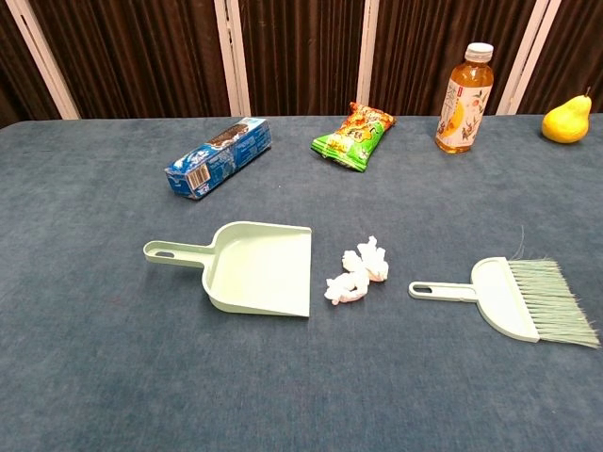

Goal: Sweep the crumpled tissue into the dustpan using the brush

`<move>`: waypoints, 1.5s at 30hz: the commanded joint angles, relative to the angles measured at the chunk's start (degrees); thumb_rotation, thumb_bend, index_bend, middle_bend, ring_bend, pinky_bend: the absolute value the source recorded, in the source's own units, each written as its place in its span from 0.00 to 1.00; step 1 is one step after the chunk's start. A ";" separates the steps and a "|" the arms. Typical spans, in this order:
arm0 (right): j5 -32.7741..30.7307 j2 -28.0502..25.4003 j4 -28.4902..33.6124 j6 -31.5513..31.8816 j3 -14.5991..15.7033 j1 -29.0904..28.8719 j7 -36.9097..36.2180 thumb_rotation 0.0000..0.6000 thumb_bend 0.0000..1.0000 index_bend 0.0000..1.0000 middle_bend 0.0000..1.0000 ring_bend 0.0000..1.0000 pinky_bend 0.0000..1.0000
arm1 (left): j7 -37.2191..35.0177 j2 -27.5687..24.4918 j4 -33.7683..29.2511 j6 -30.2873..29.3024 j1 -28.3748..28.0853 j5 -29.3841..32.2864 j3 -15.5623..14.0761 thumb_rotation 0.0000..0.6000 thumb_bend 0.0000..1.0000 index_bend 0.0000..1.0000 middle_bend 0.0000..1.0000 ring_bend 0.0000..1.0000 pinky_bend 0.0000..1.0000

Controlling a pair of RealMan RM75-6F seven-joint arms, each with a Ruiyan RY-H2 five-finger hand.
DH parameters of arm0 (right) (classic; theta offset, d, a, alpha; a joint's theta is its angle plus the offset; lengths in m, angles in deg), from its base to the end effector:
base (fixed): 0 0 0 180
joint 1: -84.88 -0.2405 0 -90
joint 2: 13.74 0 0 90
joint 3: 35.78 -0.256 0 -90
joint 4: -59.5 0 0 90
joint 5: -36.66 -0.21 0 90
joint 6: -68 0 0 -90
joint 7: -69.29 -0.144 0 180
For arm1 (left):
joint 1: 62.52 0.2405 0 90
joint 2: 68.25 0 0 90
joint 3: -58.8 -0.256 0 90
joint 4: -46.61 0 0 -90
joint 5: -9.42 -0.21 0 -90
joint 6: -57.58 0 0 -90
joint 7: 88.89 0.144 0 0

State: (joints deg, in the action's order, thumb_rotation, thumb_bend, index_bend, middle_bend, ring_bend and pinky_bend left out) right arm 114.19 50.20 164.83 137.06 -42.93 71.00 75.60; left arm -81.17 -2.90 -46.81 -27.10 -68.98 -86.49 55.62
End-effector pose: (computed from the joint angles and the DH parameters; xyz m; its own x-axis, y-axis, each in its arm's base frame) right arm -0.2514 -0.2296 0.1180 0.2749 -0.1950 0.9415 -0.9612 -0.0779 0.2645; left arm -0.2864 0.1633 0.1269 0.5000 0.0768 0.8626 0.8530 -0.2157 -0.4753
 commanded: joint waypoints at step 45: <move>-24.90 34.36 -15.05 -2.20 -1.59 -16.82 30.22 1.00 0.31 0.46 0.91 0.94 0.87 | -1.37 -1.30 -1.41 2.64 -0.83 1.42 -0.32 1.00 0.00 0.00 0.00 0.00 0.00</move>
State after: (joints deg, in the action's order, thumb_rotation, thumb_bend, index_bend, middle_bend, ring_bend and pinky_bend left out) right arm 89.41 84.40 149.93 134.80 -44.48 54.25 105.75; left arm -82.54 -4.21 -48.21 -24.46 -69.81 -85.07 55.30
